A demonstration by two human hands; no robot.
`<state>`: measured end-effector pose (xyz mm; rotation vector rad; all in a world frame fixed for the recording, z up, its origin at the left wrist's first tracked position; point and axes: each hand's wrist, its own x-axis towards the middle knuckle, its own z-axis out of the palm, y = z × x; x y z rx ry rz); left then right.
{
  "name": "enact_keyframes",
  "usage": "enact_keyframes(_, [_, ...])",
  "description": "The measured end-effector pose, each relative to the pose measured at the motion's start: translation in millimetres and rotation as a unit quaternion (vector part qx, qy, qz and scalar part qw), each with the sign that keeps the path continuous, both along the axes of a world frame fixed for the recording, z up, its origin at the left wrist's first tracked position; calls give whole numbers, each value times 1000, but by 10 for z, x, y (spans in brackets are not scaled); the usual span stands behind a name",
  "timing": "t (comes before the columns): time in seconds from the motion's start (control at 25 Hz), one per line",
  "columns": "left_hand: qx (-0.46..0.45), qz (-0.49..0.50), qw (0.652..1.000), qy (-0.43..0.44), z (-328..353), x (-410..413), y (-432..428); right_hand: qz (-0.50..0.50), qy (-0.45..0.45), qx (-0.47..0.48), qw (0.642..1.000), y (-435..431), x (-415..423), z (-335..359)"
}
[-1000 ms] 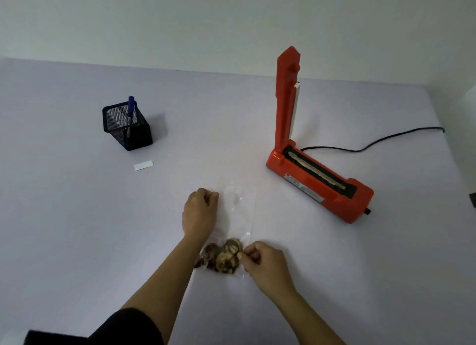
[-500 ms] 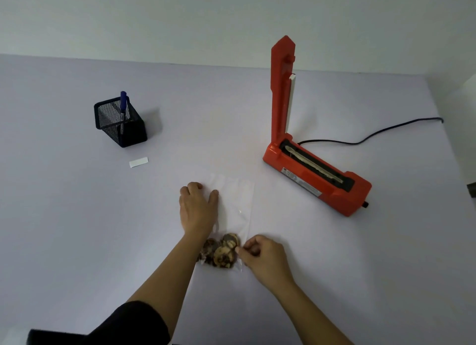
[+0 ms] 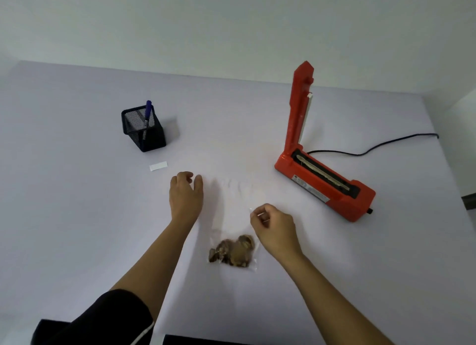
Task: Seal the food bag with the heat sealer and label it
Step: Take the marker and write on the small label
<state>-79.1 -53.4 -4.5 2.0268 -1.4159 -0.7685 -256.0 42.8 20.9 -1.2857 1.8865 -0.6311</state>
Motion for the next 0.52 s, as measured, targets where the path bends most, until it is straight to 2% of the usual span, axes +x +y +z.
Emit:
enact_keyframes(0.24, [-37,28,999,-8,242,881,-439,1,-3,-63,998,-883,862,165])
enact_keyframes(0.36, [-45,53,998,14,361,1358,-777,-4,9,-116,993,-1490,1347,228])
enact_keyframes(0.52, [14,1,999,45,452,1680,-1333,14,14,-170,985,-2300,1805,283])
